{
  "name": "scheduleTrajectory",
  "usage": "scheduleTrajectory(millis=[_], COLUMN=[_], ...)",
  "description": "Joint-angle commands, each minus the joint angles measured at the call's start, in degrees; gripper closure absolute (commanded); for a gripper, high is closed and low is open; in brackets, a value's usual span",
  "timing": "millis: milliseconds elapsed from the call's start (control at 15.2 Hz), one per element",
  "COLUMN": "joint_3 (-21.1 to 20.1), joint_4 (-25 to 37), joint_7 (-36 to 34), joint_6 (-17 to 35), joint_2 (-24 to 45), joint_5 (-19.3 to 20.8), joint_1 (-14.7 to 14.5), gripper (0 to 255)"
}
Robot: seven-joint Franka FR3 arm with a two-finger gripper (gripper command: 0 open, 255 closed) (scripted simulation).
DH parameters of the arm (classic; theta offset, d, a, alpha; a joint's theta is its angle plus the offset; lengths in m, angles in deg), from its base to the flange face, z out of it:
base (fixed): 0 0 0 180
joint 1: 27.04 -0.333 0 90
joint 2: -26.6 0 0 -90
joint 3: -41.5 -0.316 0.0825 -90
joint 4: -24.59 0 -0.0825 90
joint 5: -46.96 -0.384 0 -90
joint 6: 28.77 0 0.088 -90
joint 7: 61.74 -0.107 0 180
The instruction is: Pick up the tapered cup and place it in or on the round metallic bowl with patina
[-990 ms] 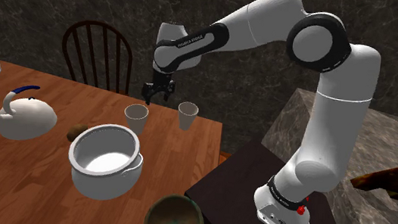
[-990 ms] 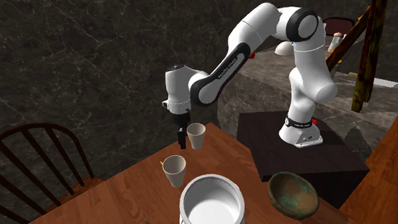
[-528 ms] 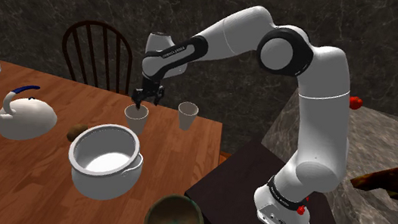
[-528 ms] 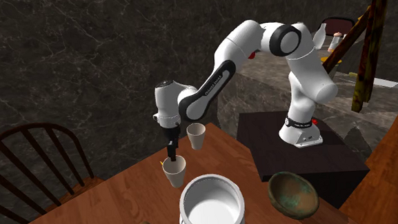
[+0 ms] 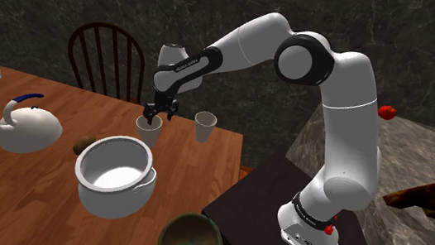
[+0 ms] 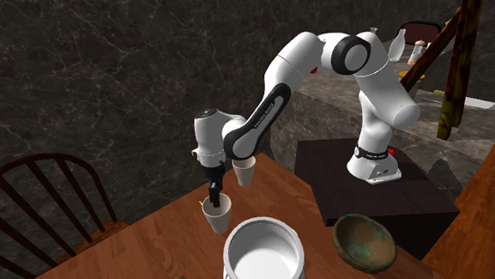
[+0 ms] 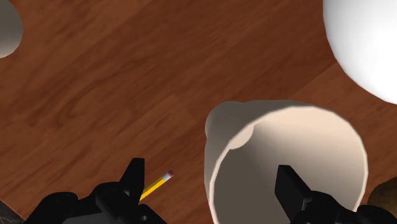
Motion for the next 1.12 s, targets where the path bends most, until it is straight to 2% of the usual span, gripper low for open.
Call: scheduleTrajectory(millis=[0,198,264,858,1056], joint_3=[0.0,0.0,0.0,0.01,-0.06], joint_4=[0.03,0.02,0.02,0.03,0.02], joint_7=[0.01,0.01,0.01,0.01,-0.14], joint_6=[0.06,0.05,0.05,0.06,-1.49], joint_2=[0.07,0.06,0.06,0.07,-1.49], joint_5=[0.0,0.0,0.0,0.0,-0.05], joint_1=[0.0,0.0,0.0,0.0,0.07], gripper=[0,0,255,255,255])
